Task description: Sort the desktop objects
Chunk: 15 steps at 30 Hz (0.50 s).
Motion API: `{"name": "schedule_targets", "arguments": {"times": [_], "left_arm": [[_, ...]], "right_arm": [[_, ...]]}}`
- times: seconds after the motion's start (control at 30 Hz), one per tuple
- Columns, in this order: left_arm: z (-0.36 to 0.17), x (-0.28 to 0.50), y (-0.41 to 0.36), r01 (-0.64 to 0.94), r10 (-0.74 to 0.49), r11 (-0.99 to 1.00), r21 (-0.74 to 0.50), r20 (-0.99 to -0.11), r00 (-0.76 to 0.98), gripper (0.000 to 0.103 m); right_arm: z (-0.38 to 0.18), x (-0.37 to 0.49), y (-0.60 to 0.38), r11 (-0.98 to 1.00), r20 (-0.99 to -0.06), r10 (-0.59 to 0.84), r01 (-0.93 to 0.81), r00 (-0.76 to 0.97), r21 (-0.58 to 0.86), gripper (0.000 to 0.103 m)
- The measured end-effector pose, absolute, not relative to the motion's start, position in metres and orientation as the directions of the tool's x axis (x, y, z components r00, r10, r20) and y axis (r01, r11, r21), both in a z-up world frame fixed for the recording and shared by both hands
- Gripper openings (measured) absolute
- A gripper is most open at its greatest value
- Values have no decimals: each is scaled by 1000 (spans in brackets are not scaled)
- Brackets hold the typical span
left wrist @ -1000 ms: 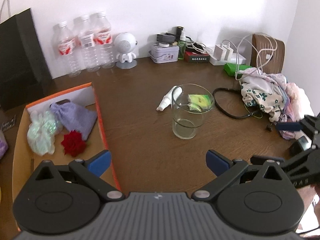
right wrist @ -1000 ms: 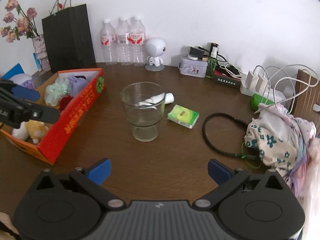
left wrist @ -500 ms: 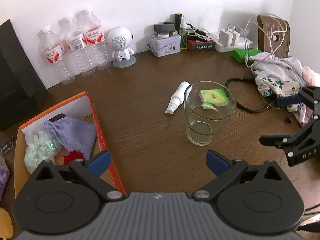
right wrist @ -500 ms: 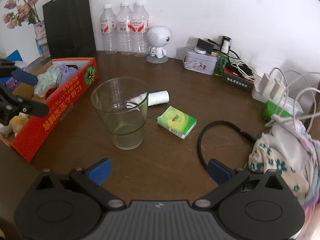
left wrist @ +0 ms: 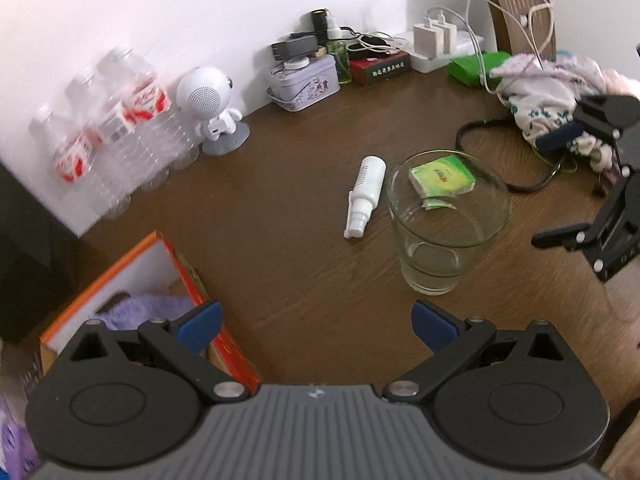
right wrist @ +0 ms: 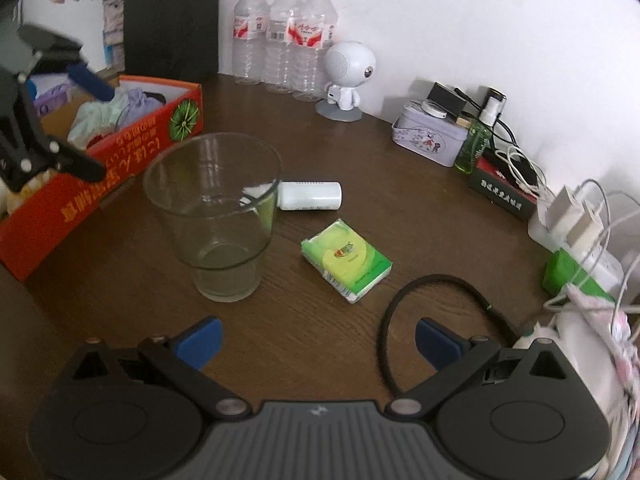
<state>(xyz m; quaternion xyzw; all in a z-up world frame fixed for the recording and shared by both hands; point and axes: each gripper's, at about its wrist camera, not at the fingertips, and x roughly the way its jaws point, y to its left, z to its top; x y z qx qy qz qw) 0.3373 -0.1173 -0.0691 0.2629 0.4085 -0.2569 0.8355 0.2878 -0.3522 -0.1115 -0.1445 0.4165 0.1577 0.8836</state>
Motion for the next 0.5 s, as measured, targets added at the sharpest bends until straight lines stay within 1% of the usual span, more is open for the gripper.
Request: {"name": "schedule_targets", "arguments": {"times": [0.5], "left_arm": [[-90,384,-123,709,-182,652,269,-852,491,103]], "right_arm": [[-132,326,-352,838,-790,147,-500,595,-220,103]]}}
